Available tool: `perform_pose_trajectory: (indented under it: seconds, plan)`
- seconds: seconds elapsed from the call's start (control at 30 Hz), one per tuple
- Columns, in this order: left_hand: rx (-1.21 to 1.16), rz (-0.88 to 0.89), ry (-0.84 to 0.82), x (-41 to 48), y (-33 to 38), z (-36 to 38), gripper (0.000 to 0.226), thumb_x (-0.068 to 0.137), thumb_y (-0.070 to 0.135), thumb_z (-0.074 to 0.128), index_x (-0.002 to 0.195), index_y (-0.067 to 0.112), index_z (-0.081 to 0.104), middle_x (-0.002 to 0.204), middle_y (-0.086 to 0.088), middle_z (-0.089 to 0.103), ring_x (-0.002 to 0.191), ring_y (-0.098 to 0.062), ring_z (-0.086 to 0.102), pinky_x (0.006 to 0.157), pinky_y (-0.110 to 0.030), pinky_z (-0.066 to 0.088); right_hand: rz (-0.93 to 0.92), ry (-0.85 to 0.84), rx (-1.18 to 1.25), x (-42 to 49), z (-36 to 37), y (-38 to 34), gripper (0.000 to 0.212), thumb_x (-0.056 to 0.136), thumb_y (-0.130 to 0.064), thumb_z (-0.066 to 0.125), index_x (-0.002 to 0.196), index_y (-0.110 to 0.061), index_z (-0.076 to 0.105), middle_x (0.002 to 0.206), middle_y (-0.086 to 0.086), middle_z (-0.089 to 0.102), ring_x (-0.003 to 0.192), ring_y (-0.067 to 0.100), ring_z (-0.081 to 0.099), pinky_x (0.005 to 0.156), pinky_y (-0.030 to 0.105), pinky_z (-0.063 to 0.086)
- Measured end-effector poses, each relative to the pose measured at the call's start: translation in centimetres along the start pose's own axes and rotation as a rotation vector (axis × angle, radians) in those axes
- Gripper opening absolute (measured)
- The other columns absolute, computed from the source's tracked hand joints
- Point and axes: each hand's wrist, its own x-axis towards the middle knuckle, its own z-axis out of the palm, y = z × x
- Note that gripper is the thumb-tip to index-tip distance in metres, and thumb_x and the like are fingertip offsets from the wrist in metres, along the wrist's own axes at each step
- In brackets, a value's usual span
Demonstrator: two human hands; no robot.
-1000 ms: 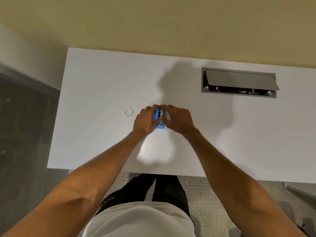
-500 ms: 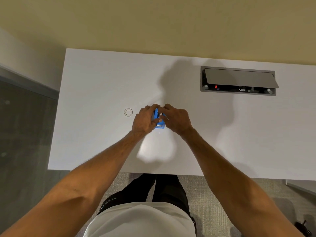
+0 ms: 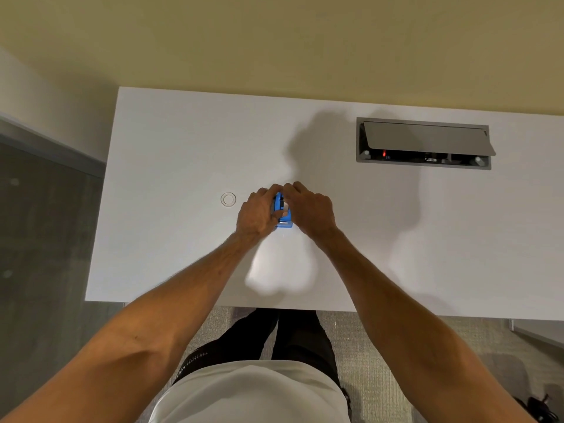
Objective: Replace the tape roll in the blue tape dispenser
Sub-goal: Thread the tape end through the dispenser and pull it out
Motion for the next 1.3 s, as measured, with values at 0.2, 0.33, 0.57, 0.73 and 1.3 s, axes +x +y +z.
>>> perform_pose_trajectory:
  seconds: [0.2,0.33,0.57,0.73,1.3]
  plan:
    - [0.026,-0.005,-0.009,-0.6,0.2,-0.1,0.059,0.094,0.029,0.077,0.147,0.019,0.053,0.123,-0.014,0.069,0.112,-0.036,0.068,0.093,-0.049,0.061,0.076,0.035,0.239,-0.5,-0.1,0.0,0.023,0.110,-0.033,0.052,0.126,-0.020,0.062,0.115,-0.003,0.069,0.074,0.021,0.070,0.068,0.033,0.062]
    - [-0.001,0.009,-0.028,-1.0,0.3,-0.5,0.057,0.098,0.025,0.072,0.151,0.021,0.050,0.126,-0.014,0.068,0.114,-0.036,0.067,0.096,-0.050,0.060,0.274,0.113,0.465,-2.0,0.2,-0.3,0.018,0.107,-0.031,0.054,0.116,-0.023,0.067,0.110,-0.007,0.073,0.086,0.016,0.071,0.075,0.029,0.059]
    - [-0.062,0.007,-0.058,-2.3,0.2,-1.3,0.055,0.102,0.013,0.051,0.156,0.020,0.048,0.135,-0.015,0.067,0.121,-0.038,0.064,0.102,-0.053,0.056,0.845,-0.001,1.199,-3.1,1.1,-2.6,0.021,0.098,-0.023,0.062,0.092,-0.009,0.076,0.079,0.005,0.078,0.048,0.024,0.064,0.051,0.032,0.051]
    - [-0.077,0.024,-0.035,-2.8,0.6,-1.9,0.072,0.086,0.028,0.033,0.155,0.017,0.052,0.129,-0.018,0.069,0.116,-0.039,0.066,0.098,-0.052,0.058,1.130,-0.084,1.590,-2.0,0.7,-3.5,0.041,0.088,-0.043,0.083,0.086,-0.002,0.080,0.071,0.007,0.071,0.039,0.017,0.044,0.039,0.020,0.034]
    - [-0.095,0.047,-0.101,-2.5,-0.7,-1.7,0.087,0.094,0.030,0.072,0.169,0.017,0.031,0.168,-0.008,0.045,0.155,-0.032,0.044,0.124,-0.051,0.045,1.357,-0.143,1.711,-1.4,0.4,-4.8,0.008,0.084,-0.010,0.080,0.089,-0.005,0.076,0.081,0.009,0.077,0.045,0.015,0.052,0.041,0.018,0.041]
